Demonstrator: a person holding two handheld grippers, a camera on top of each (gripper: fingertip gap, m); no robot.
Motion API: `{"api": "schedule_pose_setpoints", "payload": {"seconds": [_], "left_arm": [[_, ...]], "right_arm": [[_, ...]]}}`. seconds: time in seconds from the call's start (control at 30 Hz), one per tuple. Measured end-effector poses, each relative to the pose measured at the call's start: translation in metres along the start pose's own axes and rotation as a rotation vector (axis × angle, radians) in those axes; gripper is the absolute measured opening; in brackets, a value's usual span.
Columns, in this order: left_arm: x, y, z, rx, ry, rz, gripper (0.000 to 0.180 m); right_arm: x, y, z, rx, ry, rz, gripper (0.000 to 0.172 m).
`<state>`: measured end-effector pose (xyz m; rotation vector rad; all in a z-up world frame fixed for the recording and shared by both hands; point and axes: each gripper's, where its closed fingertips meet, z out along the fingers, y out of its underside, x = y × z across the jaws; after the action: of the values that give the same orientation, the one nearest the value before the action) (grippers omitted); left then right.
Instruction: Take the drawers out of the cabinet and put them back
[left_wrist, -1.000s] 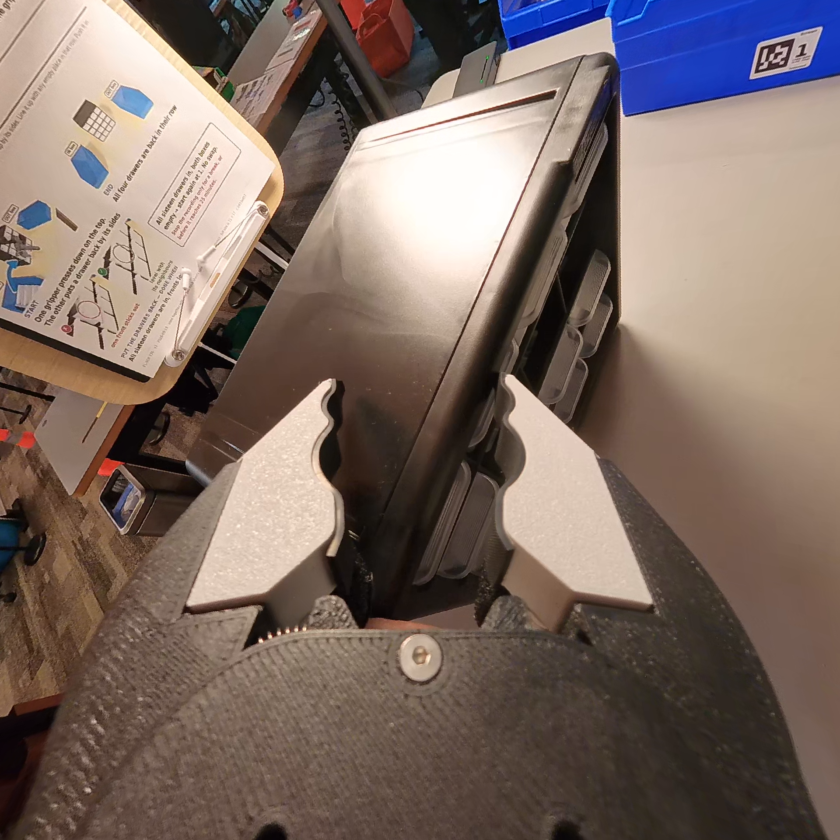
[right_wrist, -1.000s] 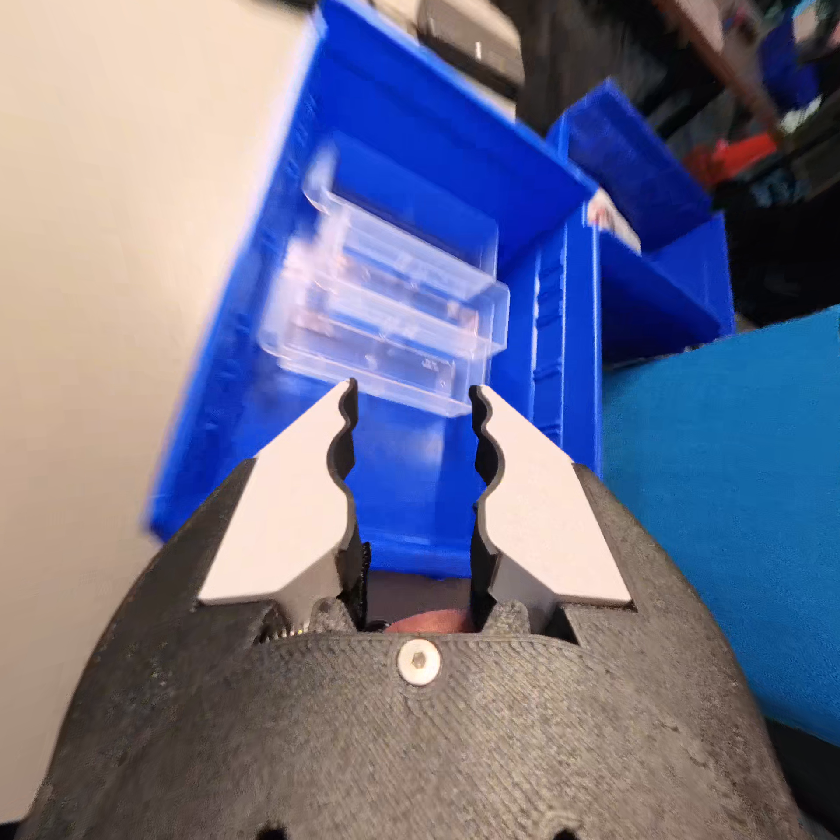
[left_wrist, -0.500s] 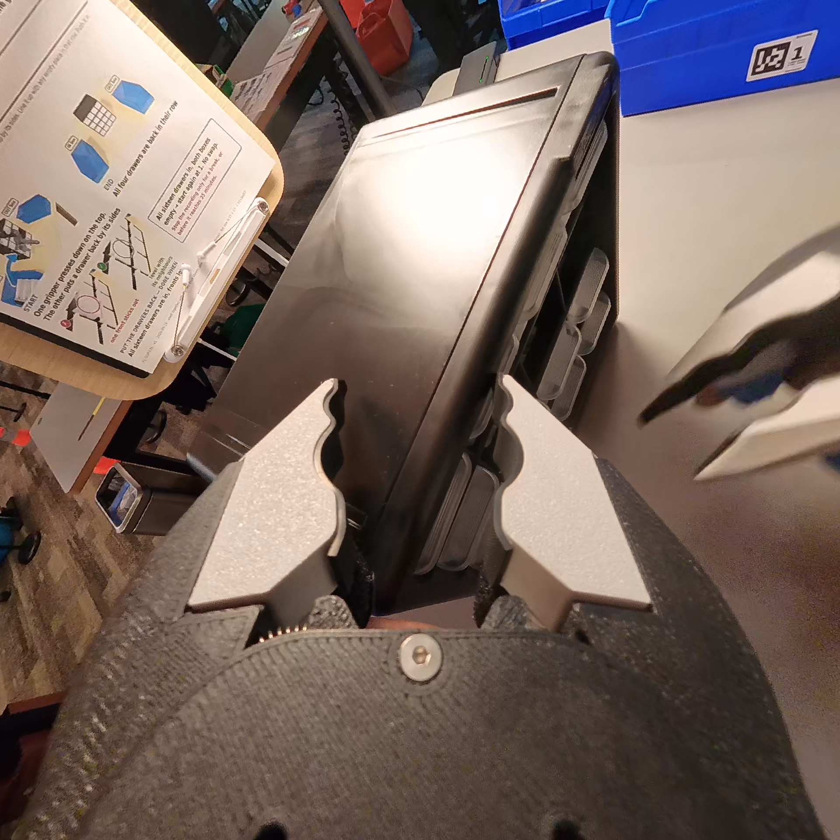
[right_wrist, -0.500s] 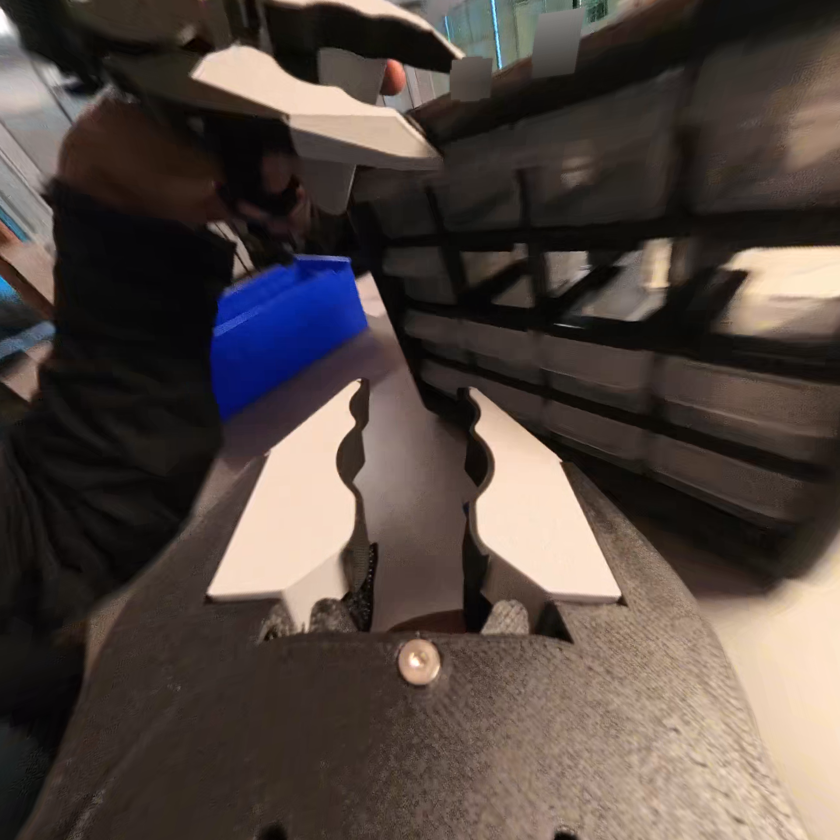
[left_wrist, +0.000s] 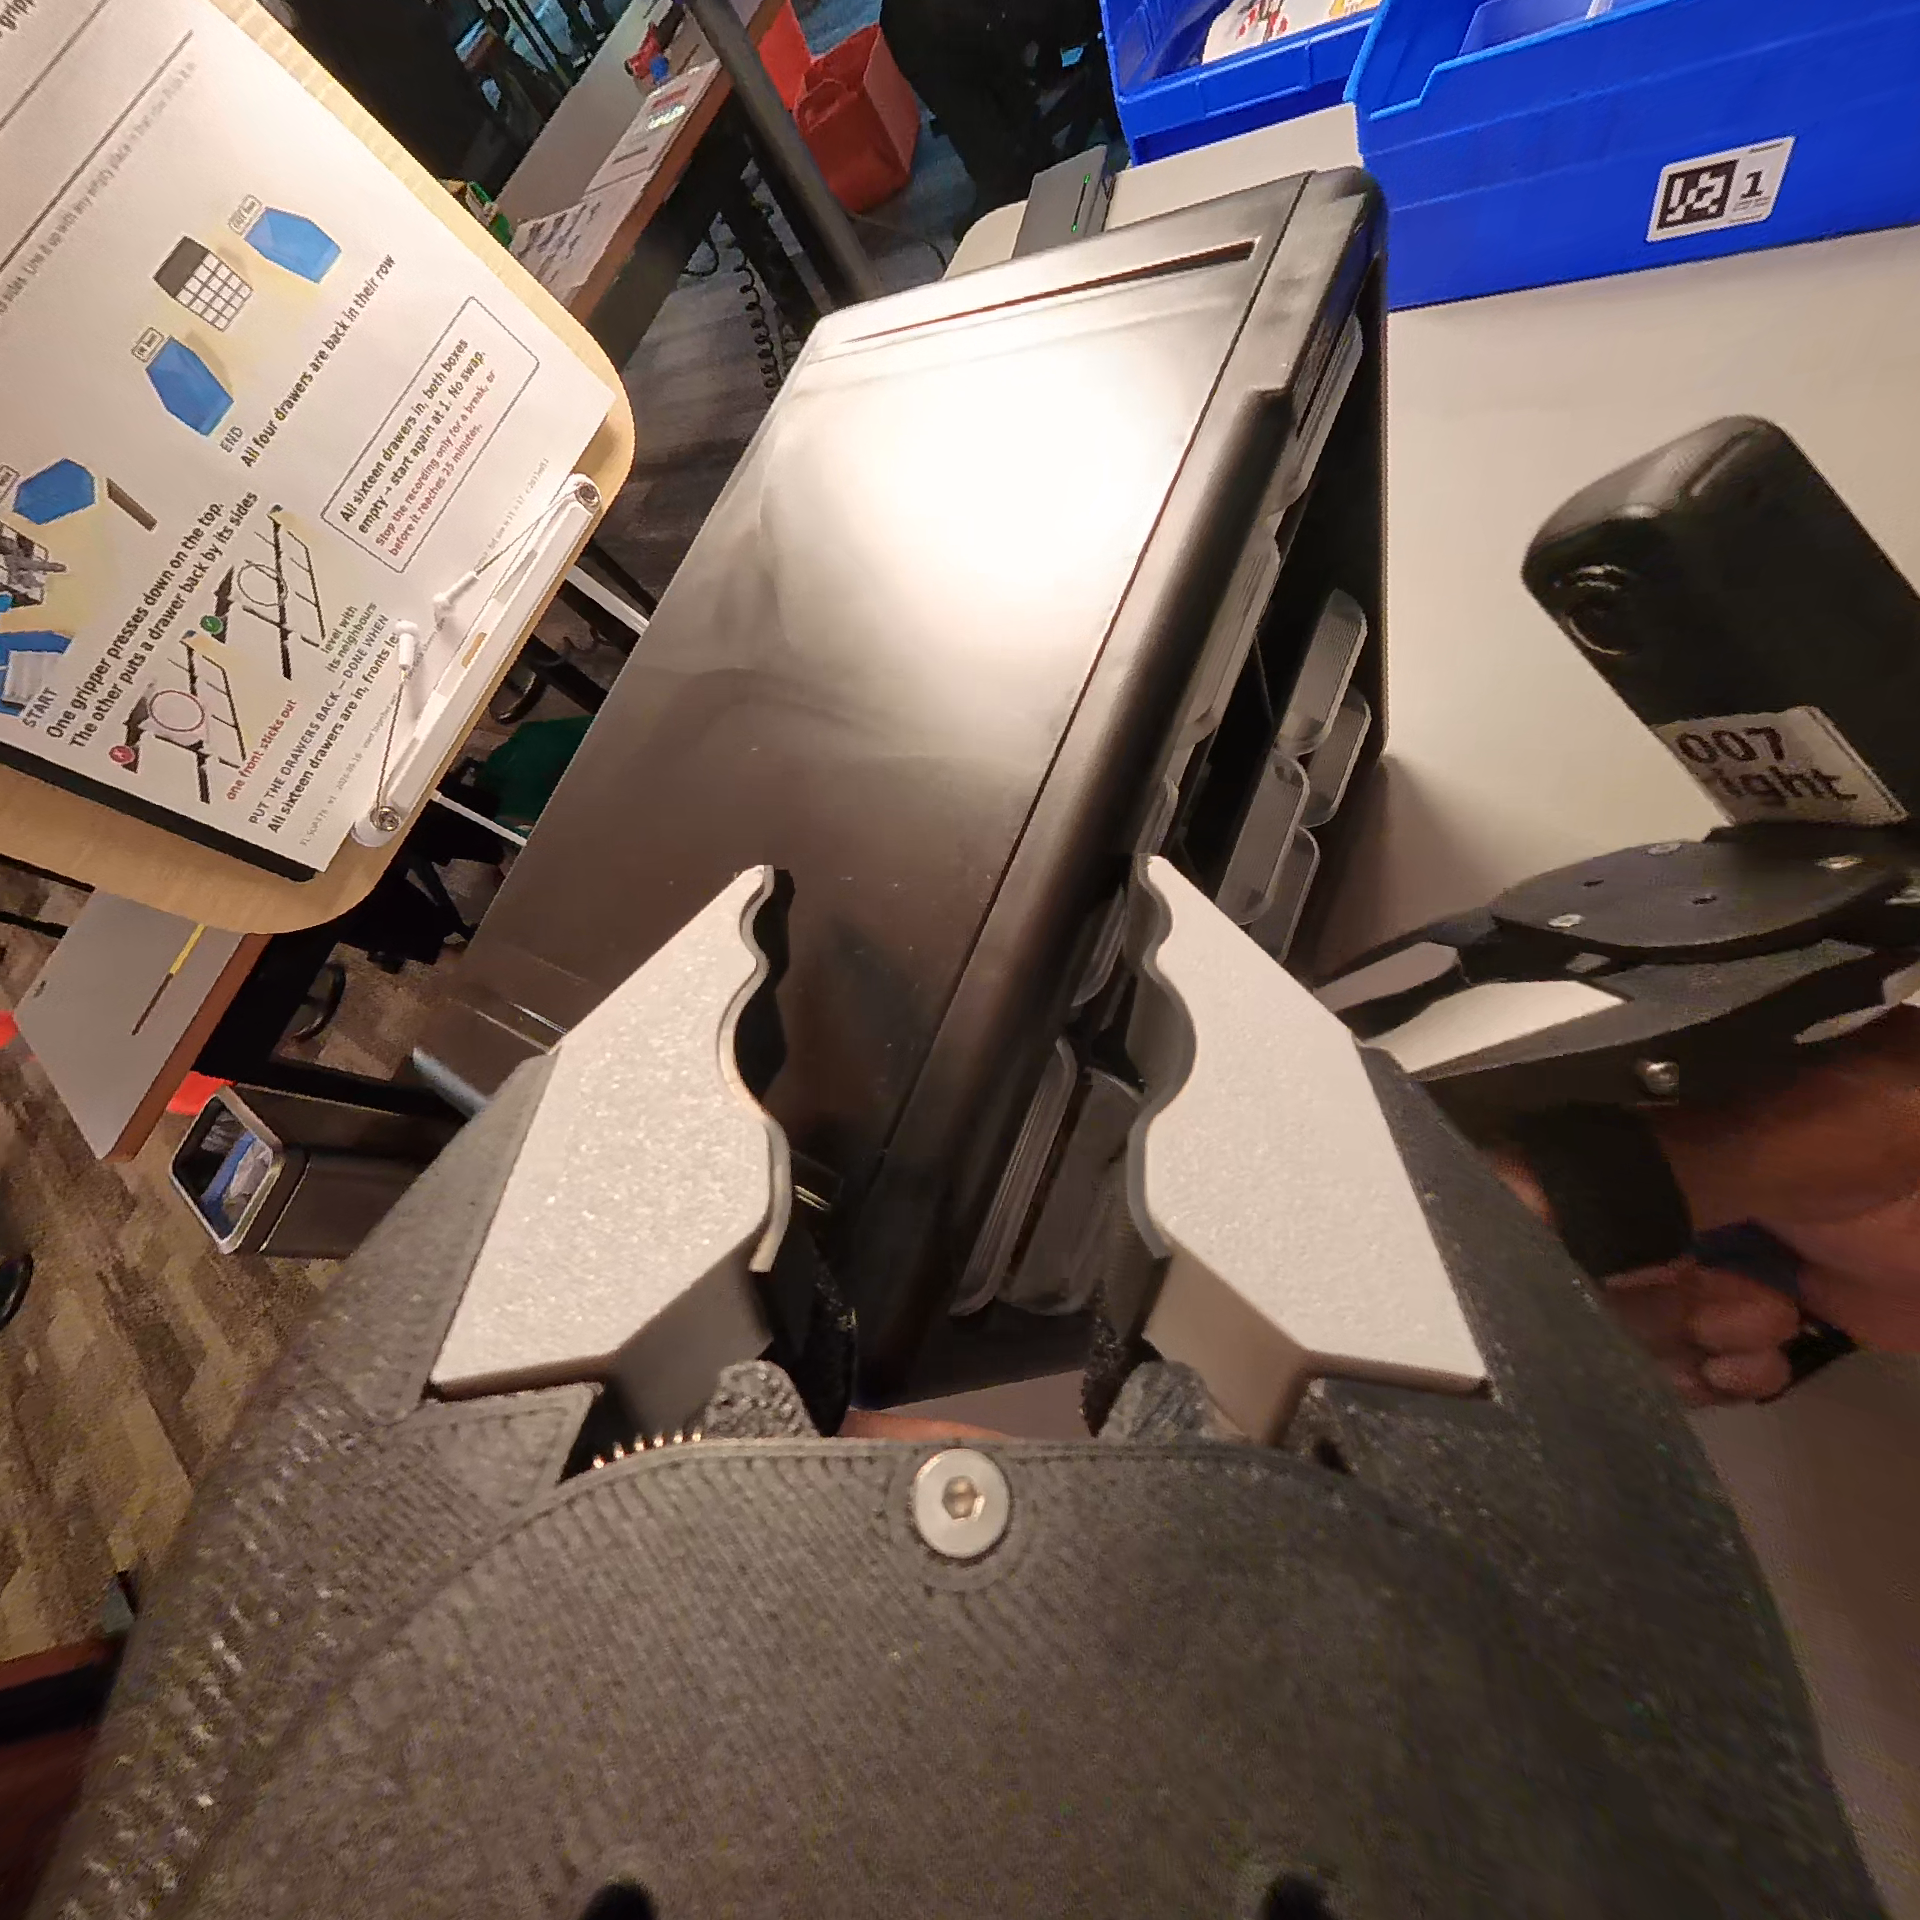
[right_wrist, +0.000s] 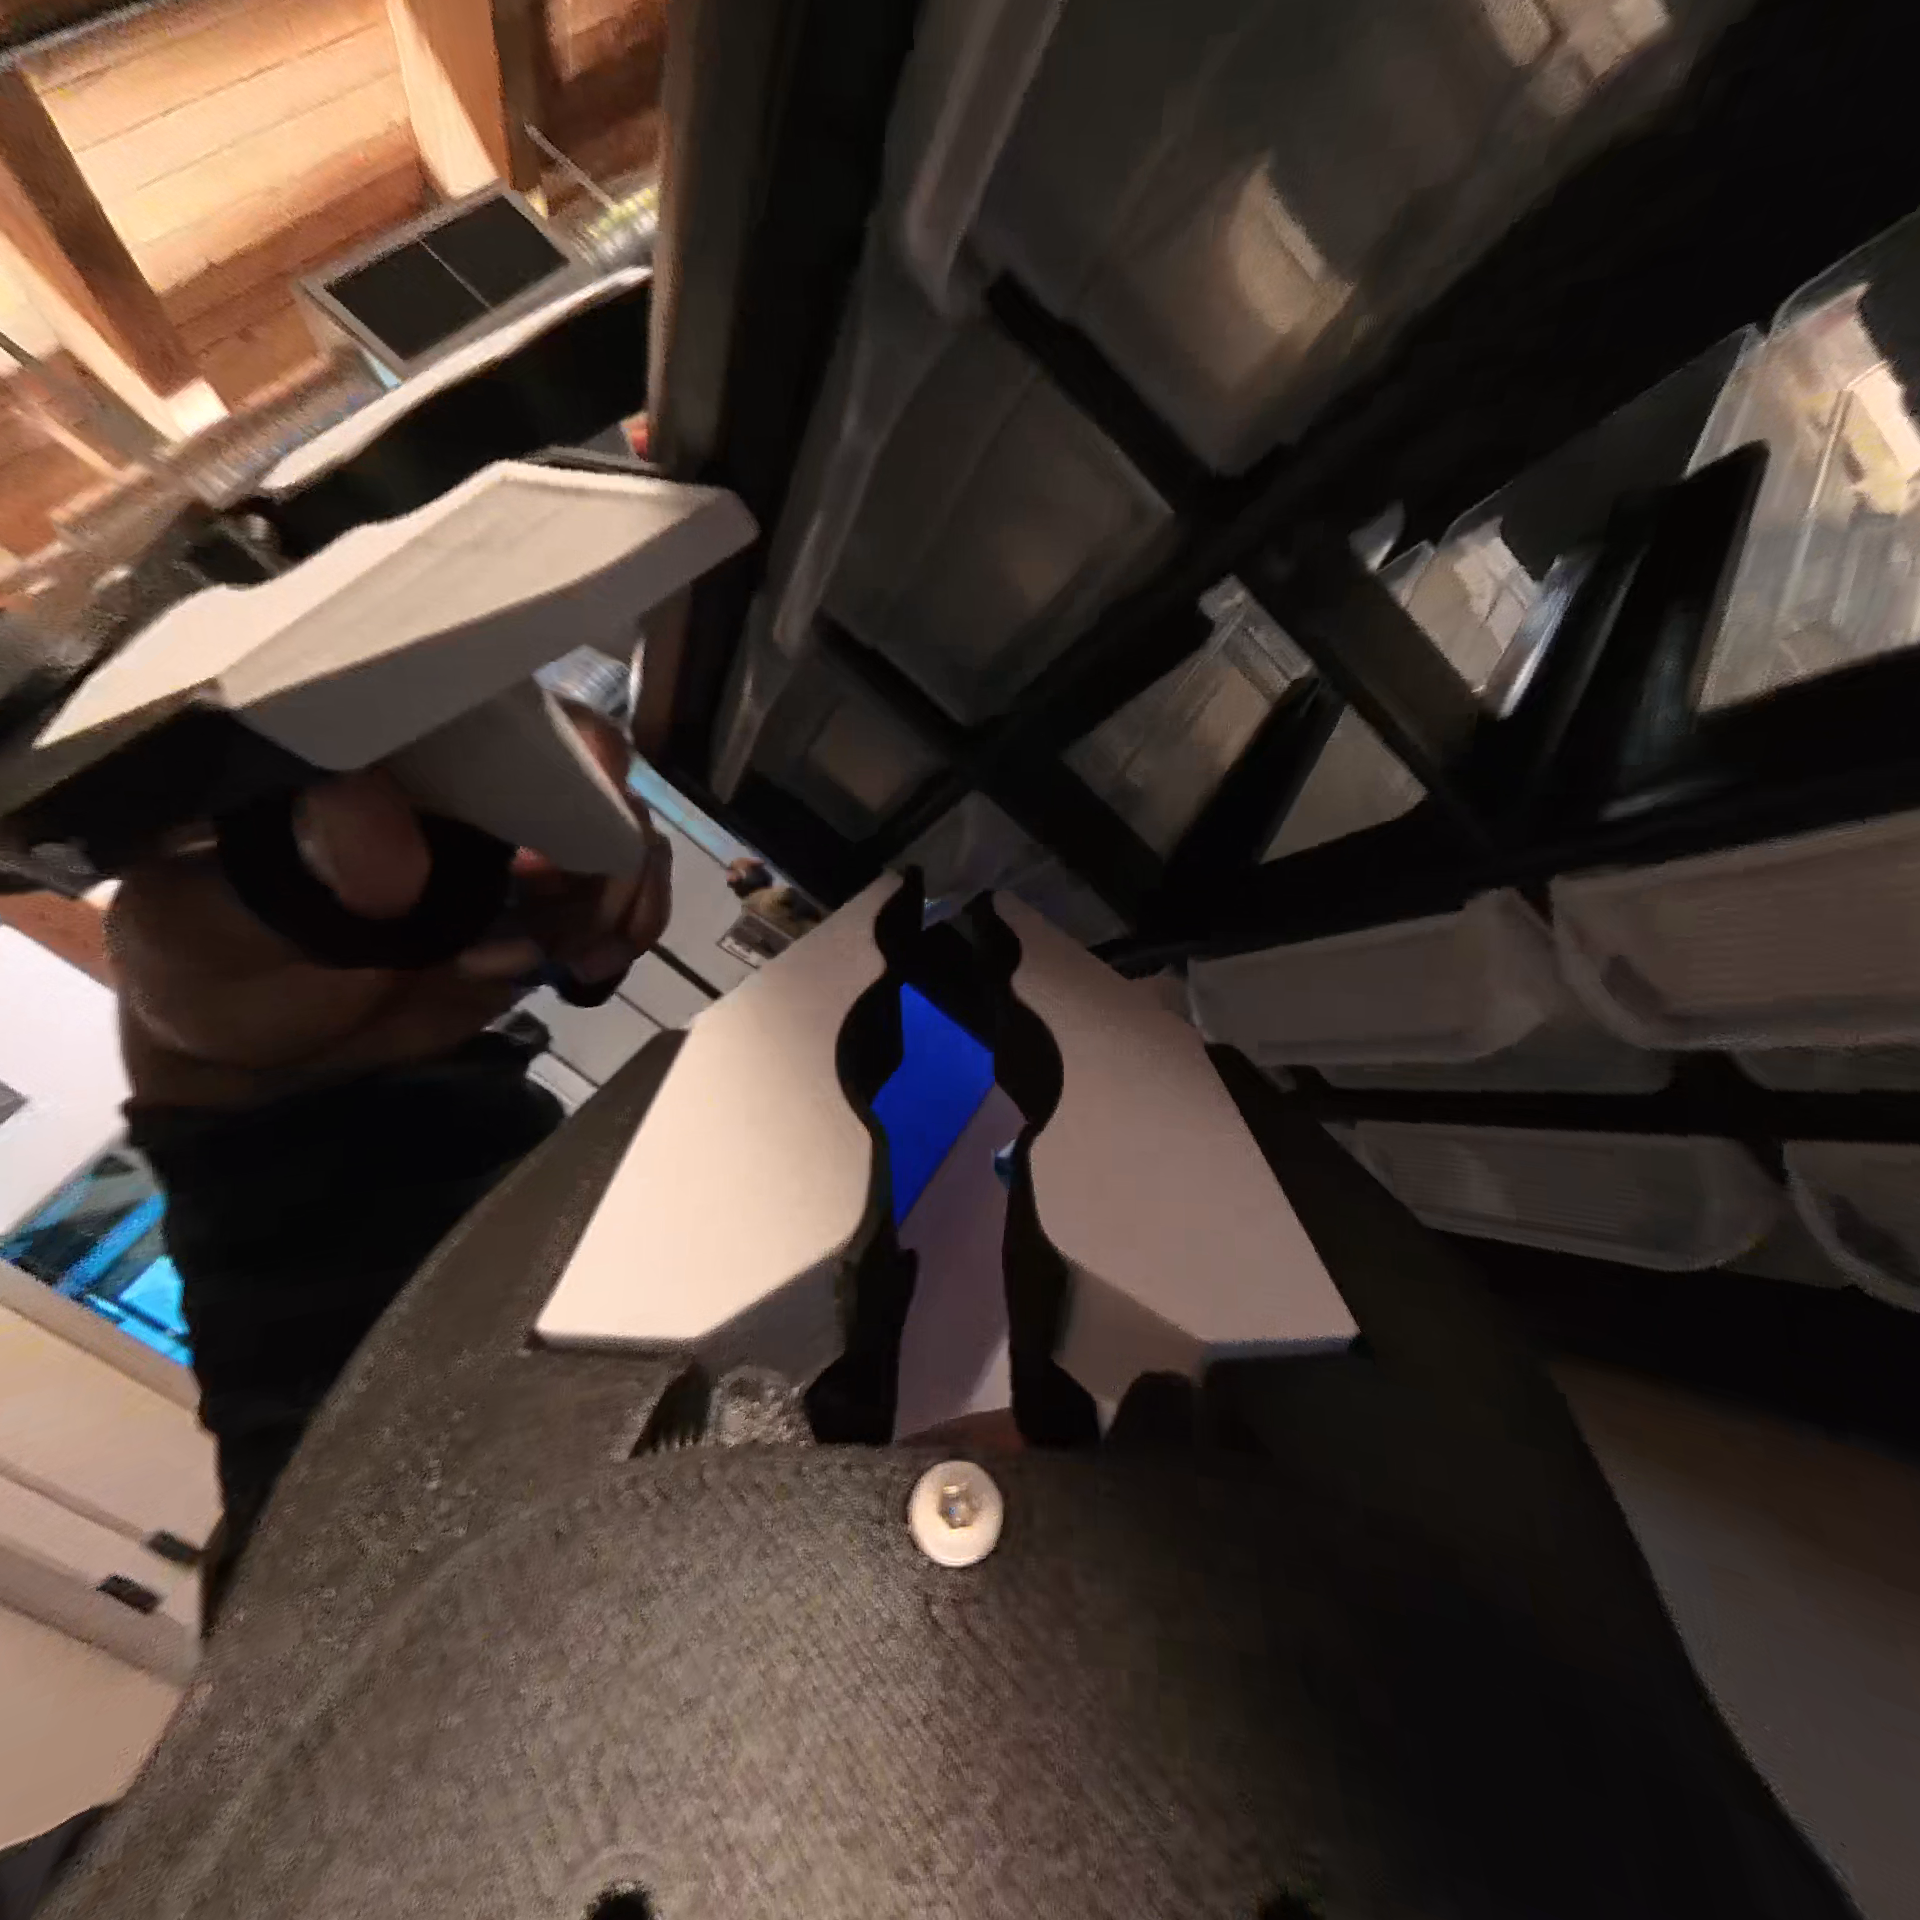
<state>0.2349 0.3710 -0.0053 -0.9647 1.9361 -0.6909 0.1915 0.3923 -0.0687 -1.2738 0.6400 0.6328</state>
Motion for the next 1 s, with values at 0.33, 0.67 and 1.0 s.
{"api": "schedule_pose_setpoints", "payload": {"seconds": [0.33,0.67,1.0], "left_arm": [[0.0,0.0,0.0,-0.006,-0.006,0.001,0.069],[0.0,0.001,0.001,-0.015,-0.017,0.005,0.069],[0.0,0.001,0.002,-0.016,-0.019,0.011,0.07]], "right_arm": [[-0.059,0.038,-0.073,0.056,-0.141,0.116,0.006],[-0.099,0.023,-0.092,0.136,-0.226,0.141,0.003],[-0.054,0.023,-0.145,0.103,-0.056,0.143,0.003]]}}
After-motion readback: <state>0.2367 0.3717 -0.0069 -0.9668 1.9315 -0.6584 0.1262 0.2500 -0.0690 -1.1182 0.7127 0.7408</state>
